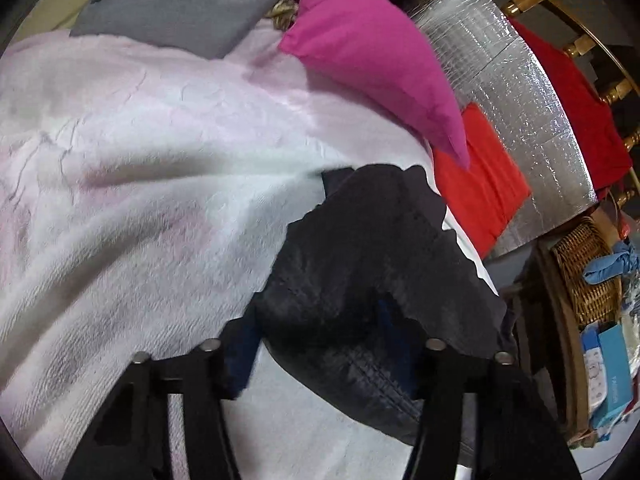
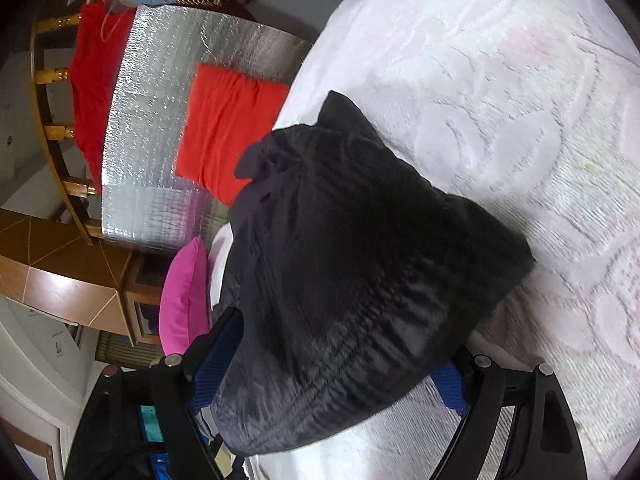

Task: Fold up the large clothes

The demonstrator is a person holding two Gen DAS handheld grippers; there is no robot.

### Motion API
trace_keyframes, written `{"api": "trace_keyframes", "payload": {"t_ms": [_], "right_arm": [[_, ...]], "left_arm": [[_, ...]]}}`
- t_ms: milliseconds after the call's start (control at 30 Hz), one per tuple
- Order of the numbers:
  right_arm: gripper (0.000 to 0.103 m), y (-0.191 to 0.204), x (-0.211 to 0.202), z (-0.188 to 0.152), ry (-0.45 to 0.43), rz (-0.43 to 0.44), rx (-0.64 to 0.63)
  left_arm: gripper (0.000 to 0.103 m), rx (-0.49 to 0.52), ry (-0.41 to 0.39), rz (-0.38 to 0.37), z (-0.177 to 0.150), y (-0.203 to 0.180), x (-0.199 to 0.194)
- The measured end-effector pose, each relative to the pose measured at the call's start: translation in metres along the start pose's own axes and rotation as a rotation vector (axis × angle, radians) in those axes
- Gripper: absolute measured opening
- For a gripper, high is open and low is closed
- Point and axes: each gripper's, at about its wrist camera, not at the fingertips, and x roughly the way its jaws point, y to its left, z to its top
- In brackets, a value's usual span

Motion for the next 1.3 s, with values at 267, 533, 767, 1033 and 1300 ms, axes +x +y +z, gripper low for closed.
{"api": "trace_keyframes", "payload": {"t_ms": [267,533,767,1033,1300], "right_arm": [[0.053,0.007,0.017,0.006,-0.058,-0.082,-0.100],[0.040,0.018,0.007,0.001,-0.065,-0.107,-0.182],[0.039,0.022,-0.009,-0.004,-0.058,-0.119,-0.220],[0.038,0.023,-0.038,-0.014,-0.056,-0.128,-0.278],[0.038,0.013,-0.067,-0.030,-0.049,-0.131,-0.276]], "left_arm": [[0.032,0.099,-0.045,0.042,-0.001,-0.014,0.003],[0.022,0.150,-0.071,0.089,-0.005,-0.025,-0.005],[0.021,0.150,-0.056,0.082,-0.009,-0.024,-0.021],[0.021,0.157,-0.031,0.072,-0.024,-0.023,-0.048],[0.021,0.199,-0.026,0.087,-0.049,-0.018,-0.079]]}}
